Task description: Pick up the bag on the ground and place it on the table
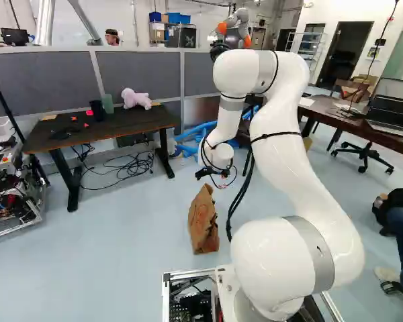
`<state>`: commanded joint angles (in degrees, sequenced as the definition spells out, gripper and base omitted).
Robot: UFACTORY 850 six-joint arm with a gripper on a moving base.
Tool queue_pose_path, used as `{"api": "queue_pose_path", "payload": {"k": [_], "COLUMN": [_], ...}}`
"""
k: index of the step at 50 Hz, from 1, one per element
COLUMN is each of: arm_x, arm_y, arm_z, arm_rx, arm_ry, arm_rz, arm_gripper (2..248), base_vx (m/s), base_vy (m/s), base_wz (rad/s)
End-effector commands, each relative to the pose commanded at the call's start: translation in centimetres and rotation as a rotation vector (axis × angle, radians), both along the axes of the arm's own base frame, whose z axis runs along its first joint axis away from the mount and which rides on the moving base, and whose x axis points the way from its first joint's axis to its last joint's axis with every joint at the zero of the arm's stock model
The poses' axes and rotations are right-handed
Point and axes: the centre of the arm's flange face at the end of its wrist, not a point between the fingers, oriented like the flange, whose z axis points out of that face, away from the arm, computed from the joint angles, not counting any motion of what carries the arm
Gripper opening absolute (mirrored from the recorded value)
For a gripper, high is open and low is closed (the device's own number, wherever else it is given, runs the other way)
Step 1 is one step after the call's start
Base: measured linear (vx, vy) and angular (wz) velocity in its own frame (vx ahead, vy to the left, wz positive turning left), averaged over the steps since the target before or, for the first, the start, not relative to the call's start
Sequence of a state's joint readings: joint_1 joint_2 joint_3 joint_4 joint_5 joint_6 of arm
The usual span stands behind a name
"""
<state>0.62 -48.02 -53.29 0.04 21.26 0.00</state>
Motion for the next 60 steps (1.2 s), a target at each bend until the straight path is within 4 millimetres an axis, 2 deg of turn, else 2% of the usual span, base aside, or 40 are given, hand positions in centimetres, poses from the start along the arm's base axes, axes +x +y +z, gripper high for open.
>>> {"api": "queue_pose_path", "payload": {"k": [29, 60], "arm_x": [1.3, 1.4], "arm_y": [0.4, 0.0], "arm_z": [-4.6, -9.3], "arm_rx": [0.005, 0.01], "arm_ry": [0.108, 0.215], "arm_rz": [-0.04, -0.084], "arm_gripper": [247, 247], "base_vx": [0.0, 0.0], "base_vy": [0.0, 0.0], "base_wz": [0.0, 0.0]}}
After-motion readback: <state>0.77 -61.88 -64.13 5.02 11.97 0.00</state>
